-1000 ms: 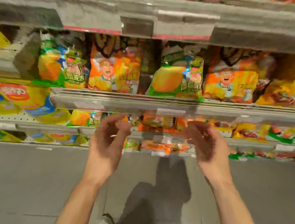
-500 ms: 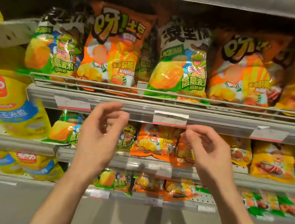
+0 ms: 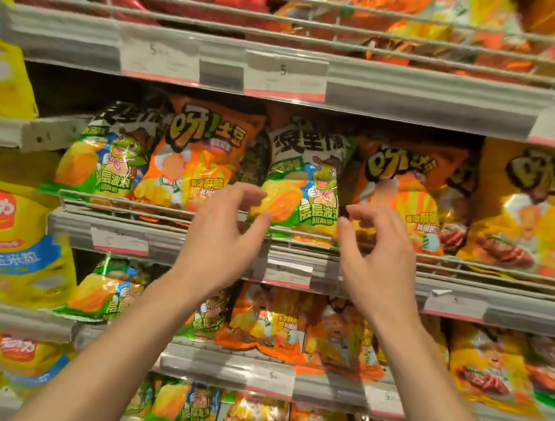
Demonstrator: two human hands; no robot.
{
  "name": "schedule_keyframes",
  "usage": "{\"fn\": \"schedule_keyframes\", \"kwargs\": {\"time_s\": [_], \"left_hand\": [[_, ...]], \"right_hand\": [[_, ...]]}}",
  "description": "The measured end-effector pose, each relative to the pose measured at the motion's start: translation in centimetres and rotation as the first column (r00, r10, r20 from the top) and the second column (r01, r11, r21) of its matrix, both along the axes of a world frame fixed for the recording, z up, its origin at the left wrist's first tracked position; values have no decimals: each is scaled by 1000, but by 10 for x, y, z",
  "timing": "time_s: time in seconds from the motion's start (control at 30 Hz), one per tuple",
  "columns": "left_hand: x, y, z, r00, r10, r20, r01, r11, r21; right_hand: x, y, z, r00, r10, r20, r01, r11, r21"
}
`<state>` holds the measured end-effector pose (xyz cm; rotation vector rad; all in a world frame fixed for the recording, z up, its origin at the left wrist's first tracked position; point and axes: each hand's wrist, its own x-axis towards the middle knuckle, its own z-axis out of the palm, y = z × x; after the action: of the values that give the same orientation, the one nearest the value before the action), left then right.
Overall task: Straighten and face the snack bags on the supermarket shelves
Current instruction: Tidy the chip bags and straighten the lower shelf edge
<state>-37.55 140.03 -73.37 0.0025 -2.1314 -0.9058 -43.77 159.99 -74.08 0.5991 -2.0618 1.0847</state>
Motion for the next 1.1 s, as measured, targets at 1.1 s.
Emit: {"fn": "schedule_keyframes", "kwargs": {"time_s": [1.1], "left_hand": [[-7, -19, 31, 987, -159, 27, 130, 883, 450]], "right_hand": [[-8, -8, 26, 891, 368, 265, -300, 916, -265]]}}
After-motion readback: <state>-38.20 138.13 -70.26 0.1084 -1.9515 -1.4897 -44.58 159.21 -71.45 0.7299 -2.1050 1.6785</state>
